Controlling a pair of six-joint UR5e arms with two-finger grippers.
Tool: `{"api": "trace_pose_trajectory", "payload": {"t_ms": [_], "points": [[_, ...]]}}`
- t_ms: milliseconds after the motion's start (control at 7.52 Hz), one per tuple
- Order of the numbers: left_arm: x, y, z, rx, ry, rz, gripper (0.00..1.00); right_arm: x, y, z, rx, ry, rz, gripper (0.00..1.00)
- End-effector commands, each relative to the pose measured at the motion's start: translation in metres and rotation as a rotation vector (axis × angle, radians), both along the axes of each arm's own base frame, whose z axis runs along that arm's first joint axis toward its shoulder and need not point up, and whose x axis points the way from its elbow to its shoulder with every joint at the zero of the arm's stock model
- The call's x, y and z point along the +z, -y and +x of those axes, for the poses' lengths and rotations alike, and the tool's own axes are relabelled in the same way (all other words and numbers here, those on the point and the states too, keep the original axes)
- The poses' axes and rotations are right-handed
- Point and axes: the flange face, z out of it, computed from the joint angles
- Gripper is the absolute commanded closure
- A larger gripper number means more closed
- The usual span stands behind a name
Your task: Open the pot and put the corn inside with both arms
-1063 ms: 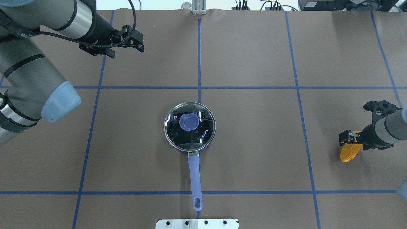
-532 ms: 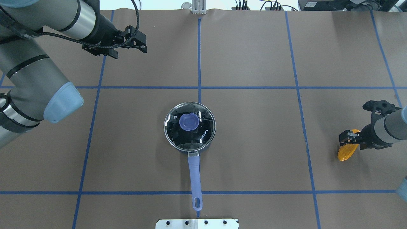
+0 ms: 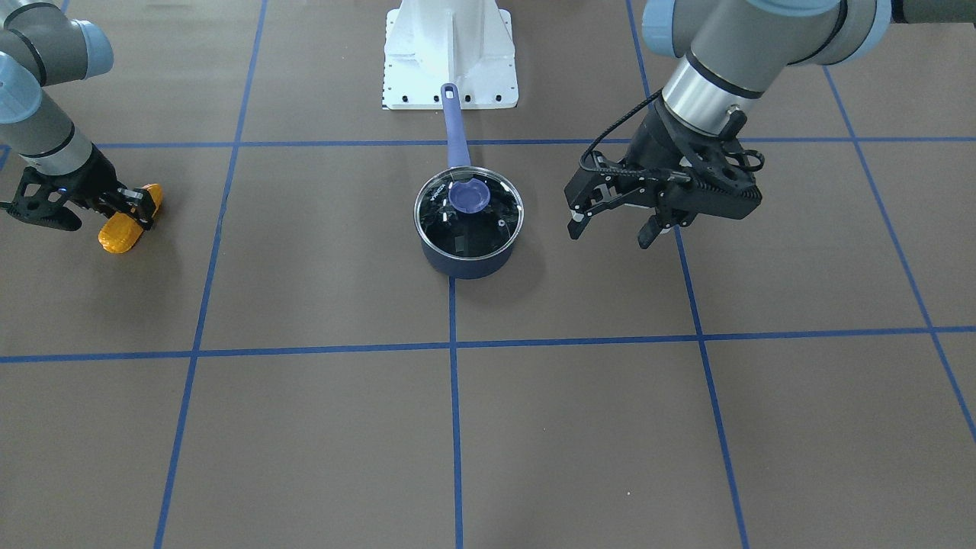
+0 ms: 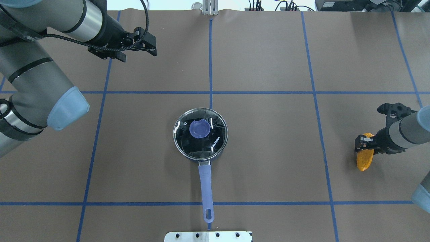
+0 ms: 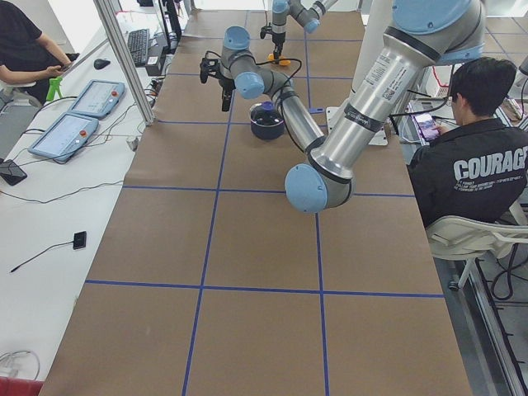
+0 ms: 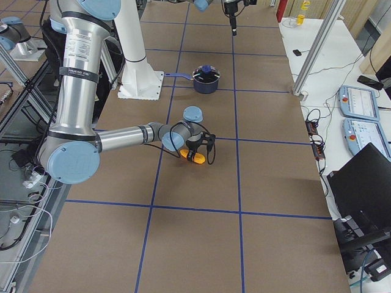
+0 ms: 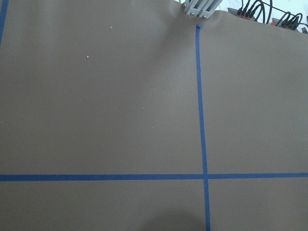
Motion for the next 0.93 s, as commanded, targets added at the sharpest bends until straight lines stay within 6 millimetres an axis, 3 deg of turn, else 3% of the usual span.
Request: {"api": "trace_pose_trajectory", "payload": {"t_ms": [0,133,399,532,797], "points": [[-0.005,-0.001,0.002,0.004,-0.005,0.006,0.02,-0.008,0.002,-0.001,-0.003,0.016,0.007,0.61],[-0.009,-0.002,0.008,0.012,-0.007,0.007,0.02,-0.019,0.015,0.004,0.015,0.040,0.006,0.61],[-0.012,-0.008,0.032,0.018,0.006,0.018,0.02,-0.039,0.044,0.034,0.042,0.128,-0.023,0.62],[-0.012,-0.020,0.053,0.009,0.018,0.017,0.02,-0.047,0.055,0.037,0.052,0.142,-0.030,0.62],[-0.017,-0.040,0.079,0.023,0.015,0.009,0.02,-0.093,0.096,0.020,0.075,0.128,-0.036,0.61]]}}
